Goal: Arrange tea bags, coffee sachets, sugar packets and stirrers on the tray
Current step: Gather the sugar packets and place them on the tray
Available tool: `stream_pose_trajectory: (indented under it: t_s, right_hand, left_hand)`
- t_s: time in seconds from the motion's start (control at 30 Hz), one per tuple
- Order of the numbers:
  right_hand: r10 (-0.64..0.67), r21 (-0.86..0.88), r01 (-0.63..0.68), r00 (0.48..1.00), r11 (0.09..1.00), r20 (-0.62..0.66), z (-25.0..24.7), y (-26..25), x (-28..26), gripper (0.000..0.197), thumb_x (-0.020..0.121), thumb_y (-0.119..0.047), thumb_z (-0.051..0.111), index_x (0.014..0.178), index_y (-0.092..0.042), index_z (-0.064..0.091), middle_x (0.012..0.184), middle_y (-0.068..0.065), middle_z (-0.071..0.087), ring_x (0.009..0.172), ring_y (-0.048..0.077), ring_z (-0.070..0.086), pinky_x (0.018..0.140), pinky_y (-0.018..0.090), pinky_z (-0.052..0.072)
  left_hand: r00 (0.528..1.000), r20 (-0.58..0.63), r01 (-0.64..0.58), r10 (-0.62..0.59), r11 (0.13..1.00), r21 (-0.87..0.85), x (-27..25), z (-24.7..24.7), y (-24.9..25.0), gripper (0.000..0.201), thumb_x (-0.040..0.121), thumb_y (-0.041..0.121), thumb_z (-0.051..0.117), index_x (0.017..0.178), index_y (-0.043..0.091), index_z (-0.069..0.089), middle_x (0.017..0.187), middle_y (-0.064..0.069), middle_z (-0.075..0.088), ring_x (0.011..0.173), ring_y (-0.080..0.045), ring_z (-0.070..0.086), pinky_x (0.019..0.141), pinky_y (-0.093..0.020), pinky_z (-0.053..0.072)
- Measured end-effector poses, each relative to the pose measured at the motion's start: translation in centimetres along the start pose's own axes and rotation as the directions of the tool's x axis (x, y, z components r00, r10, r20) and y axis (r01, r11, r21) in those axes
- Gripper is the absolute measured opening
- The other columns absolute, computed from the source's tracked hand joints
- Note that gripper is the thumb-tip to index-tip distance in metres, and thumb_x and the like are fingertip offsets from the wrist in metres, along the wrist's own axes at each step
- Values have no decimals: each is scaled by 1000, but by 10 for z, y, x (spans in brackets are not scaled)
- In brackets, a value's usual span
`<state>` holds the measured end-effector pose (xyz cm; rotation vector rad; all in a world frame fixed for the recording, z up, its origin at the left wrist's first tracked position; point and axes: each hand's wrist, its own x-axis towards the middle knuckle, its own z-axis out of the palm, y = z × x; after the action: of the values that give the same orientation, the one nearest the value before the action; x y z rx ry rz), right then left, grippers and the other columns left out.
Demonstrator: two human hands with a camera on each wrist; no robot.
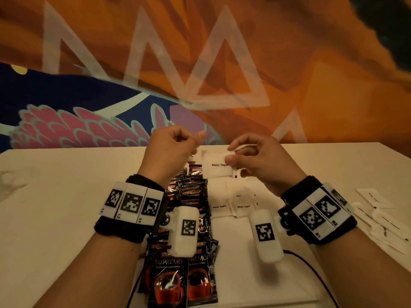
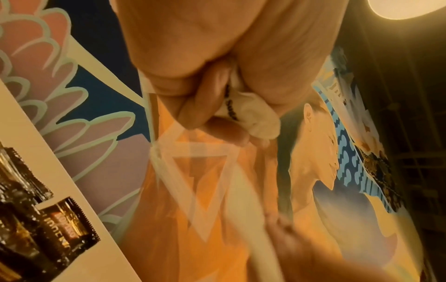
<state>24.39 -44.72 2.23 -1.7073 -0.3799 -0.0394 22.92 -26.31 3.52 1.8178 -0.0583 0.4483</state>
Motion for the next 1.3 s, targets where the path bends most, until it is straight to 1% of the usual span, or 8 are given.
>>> stream_pose_trajectory:
  t_s: [0.13,0.27,0.47,0.73,0.83,0.97,1.07,1.3]
  right_hand:
    - [267,-221,-243,960,945,83,-7,24,-4,16,77,-2,76,85,-8,63,65,9,66,55,16,57,51,25,43]
    - [439,-376,-369,891,850,115,1,44,-11,14,76,-6,78,80,-8,65,53,1,64,45,11,58,50,21,47]
    - [404,-606,-270,910,748,93,11,45,-10,18,75,-16,81,78,-14,63,62,-3,67,42,0,59,43,9,41]
    - [368,-780,-156,924,606,100,10,44,-8,29,71,-33,82,70,-21,56,71,-7,63,67,9,56,55,20,40]
    - [308,-703,-171,949,690,72,3,32,-6,27,73,-39,80,71,-20,60,73,-6,64,67,9,57,60,24,44]
    - [163,-250,-145,985,957,50,1,0,-4,31,79,-40,74,79,-10,66,70,-2,65,60,9,56,54,26,40]
    - [124,-108,-117,991,987,59,7,-14,-6,36,79,-38,73,92,-5,70,80,0,72,68,10,64,56,25,42]
    - [87,148,-94,995,984,54,11,-14,-5,39,76,-29,73,101,0,66,85,10,72,74,18,67,61,28,46]
  left_hand:
    - [995,-33,94,-97,991,-97,3,-6,-1,27,89,32,64,81,7,63,66,0,58,47,-2,56,62,-31,46]
    - [992,20,127,-126,987,-99,0,-4,2,21,90,31,63,81,12,62,73,-2,60,58,-10,60,62,-30,46]
    - [986,89,152,-144,985,-84,-3,-1,2,11,92,15,58,82,15,62,77,-1,62,66,-12,58,61,-27,44]
    - [967,176,229,-187,936,-269,-2,0,6,35,80,-12,31,83,4,62,78,-8,55,68,-16,48,41,-20,33]
    - [967,201,205,-155,944,-260,-4,2,6,37,87,-15,33,89,9,61,90,-6,55,82,-17,52,55,-23,42]
    - [978,180,146,-103,957,-250,-5,6,1,25,89,-8,55,95,16,62,103,-3,61,93,-19,60,69,-31,51]
    - [991,111,95,-72,971,-218,-6,11,-2,18,85,4,67,98,16,65,106,-2,66,97,-19,64,77,-36,53]
    - [994,-21,-110,108,991,-72,-6,16,-2,16,81,11,73,91,22,66,92,9,68,82,1,65,68,-18,55]
